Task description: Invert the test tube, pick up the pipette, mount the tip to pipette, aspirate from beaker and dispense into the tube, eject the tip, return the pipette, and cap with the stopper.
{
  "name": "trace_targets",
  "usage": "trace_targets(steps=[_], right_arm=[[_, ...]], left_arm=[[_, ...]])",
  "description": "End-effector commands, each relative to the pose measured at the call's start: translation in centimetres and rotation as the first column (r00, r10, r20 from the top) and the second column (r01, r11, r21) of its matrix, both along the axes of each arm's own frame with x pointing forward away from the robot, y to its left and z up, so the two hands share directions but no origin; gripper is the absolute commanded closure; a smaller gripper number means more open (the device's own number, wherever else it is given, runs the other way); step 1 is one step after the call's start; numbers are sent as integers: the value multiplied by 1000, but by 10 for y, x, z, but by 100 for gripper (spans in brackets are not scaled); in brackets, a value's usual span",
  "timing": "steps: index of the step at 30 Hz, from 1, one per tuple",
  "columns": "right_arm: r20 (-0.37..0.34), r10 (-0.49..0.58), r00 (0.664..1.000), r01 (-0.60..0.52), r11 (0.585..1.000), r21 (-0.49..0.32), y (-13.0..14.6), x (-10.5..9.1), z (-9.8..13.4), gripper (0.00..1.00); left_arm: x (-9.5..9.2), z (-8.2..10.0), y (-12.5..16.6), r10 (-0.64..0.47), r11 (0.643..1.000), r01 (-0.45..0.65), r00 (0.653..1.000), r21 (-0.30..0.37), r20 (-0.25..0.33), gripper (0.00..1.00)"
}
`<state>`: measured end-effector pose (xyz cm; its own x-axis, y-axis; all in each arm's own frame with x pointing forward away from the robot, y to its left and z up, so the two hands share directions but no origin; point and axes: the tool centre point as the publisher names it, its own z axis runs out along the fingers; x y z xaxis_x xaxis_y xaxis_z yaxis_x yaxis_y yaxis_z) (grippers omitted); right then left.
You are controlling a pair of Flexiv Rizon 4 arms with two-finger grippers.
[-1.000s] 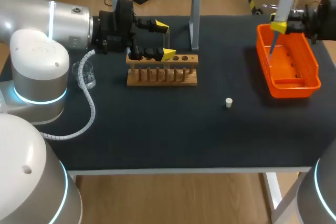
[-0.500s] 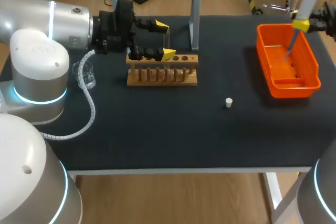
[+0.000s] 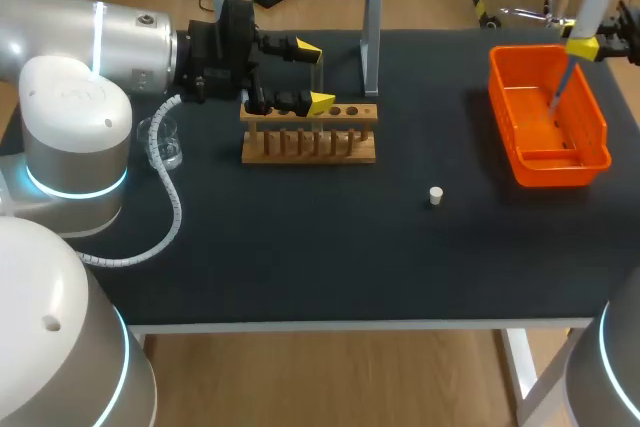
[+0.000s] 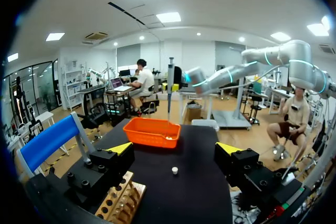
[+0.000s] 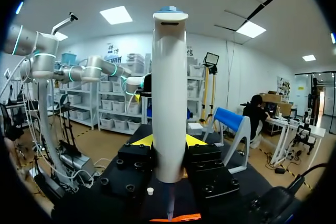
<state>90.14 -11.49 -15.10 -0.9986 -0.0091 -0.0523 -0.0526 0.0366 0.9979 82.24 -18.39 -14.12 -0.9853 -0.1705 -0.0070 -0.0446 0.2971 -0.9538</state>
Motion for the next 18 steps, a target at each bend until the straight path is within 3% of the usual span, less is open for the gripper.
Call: trace_targets(steps=[1,18], right_arm=[[-2,107,994,-107,994,2,-7,7,-8,100],[18,190,982,-190,981,39,-31,5,-31,100]], left_arm=[[0,-1,0,1,1000,-1,1000,-2,2,0],[0,-1,0,1,1000,-1,1000,-2,2,0]])
